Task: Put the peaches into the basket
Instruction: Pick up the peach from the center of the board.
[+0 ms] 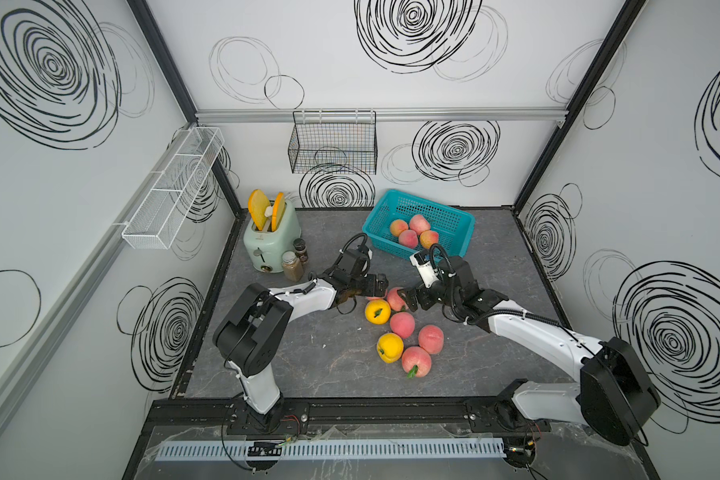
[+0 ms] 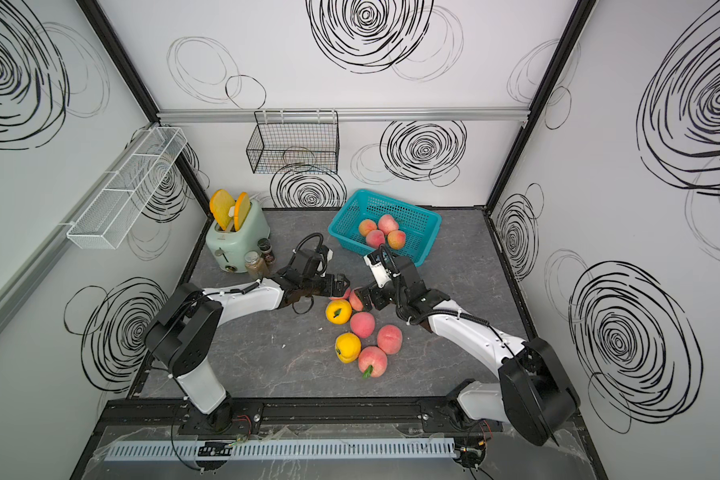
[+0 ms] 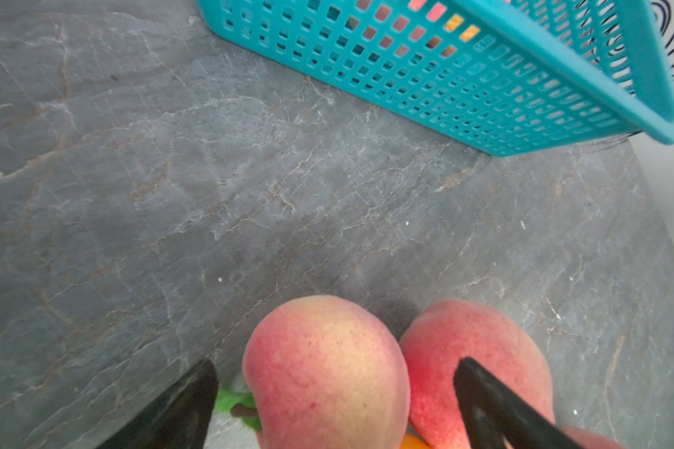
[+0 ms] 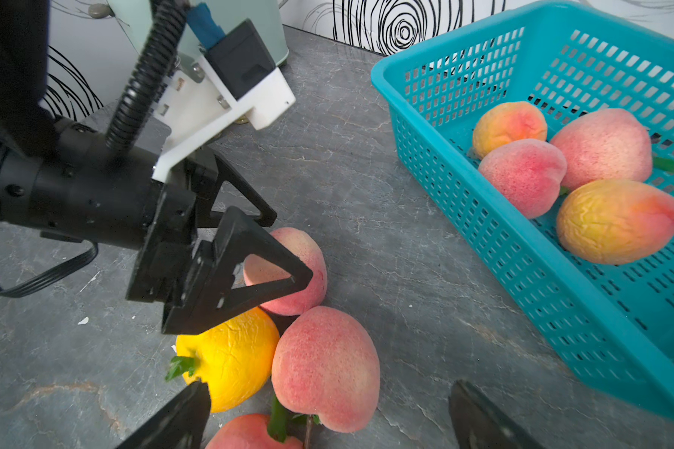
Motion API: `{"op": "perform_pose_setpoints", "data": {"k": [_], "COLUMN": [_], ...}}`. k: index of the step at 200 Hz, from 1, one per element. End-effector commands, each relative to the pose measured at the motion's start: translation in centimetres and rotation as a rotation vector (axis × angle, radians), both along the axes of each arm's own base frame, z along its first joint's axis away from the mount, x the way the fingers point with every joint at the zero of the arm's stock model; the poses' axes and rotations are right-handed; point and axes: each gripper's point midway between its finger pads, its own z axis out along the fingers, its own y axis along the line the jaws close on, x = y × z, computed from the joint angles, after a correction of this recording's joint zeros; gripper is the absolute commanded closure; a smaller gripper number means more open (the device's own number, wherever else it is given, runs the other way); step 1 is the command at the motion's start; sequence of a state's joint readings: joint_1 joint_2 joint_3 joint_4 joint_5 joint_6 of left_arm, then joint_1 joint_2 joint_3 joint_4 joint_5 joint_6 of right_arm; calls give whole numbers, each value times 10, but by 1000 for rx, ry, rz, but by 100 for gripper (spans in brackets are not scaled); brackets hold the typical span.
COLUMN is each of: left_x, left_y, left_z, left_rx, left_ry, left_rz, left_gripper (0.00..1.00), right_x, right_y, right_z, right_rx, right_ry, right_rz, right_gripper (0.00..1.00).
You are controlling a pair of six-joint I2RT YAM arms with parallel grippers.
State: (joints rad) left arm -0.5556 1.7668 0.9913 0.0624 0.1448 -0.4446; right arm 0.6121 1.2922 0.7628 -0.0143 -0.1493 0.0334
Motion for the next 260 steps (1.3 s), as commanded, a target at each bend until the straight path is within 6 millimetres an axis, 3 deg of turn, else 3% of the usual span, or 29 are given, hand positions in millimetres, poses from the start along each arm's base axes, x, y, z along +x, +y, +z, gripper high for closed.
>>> {"op": "perform_pose_setpoints", "data": {"k": [1, 65, 95, 120, 150, 161, 184, 216, 260], "left_x": [8, 4, 4, 5, 5, 5, 6, 8, 5], "left_y": [-2, -7, -9, -12, -13, -13, -10, -2, 12], "left_z": [-1, -12, -15, -18, -20, -18, -12, 4, 41], "left_rx": [16, 33, 26, 20, 23, 24, 23, 17, -6], "left_ry": [-13, -3, 4, 10, 15, 14, 4, -21, -88], "left_rz": [0, -28, -32, -39, -42, -44, -41, -22, 9], "left_gripper": [1, 1, 6, 16, 18, 24, 33, 34, 34], "right_x": [-2, -2, -1, 0, 1, 1, 2, 4, 1], "right_y": [4, 3, 5, 4, 2, 1, 1, 1, 4], "right_z": [3, 4, 4, 5, 8, 7, 7, 6, 13], "right_rx": [12, 15, 19, 19, 21, 18, 19, 8, 37], "right_ry": [-10, -15, -11, -13, -20, -19, -21, -11, -32], "right_rz": [19, 17, 23, 19, 15, 13, 14, 4, 26], "right_gripper": [1, 1, 1, 1, 1, 1, 1, 1, 1]}}
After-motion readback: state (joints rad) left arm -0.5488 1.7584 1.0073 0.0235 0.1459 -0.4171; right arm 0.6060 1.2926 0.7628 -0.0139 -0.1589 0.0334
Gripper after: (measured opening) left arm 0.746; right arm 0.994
